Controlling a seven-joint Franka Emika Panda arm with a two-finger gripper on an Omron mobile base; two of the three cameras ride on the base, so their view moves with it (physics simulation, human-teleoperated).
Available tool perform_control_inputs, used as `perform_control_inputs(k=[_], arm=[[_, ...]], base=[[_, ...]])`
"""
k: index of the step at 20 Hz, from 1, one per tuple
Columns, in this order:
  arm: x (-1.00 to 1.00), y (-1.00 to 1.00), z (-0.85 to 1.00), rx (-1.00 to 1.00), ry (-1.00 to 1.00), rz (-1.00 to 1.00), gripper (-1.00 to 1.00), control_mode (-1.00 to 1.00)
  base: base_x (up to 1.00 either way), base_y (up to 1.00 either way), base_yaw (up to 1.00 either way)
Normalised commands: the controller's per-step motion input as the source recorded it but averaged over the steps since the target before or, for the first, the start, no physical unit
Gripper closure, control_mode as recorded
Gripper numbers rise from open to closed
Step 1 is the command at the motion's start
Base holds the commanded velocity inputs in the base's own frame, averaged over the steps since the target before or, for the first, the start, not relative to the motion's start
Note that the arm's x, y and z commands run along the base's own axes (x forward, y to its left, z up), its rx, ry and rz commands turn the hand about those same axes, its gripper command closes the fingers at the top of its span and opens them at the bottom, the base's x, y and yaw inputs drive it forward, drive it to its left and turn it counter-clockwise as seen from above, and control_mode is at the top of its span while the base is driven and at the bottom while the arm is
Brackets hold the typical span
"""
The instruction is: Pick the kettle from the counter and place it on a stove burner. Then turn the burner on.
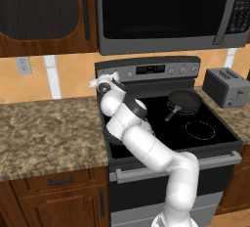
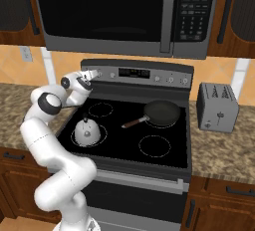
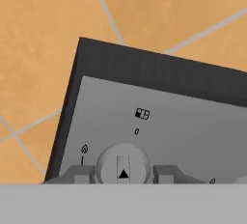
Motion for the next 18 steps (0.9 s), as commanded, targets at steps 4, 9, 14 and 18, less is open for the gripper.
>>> perform_control_inputs(k=[4,9,14,18], arm=[[0.00,0.00,-0.11,-0.16,0.00,0.00,1.00,-1.00],[0.00,0.00,-0.10,-0.17,0.00,0.00,1.00,-1.00],[0.00,0.00,-0.09,-0.15,0.00,0.00,1.00,-1.00],[0.00,0.00,-0.12,-0.14,0.00,0.00,1.00,-1.00]], base=[[0.00,0.00,0.00],[0.00,0.00,0.00],[0.00,0.00,0.00],[0.00,0.00,0.00]])
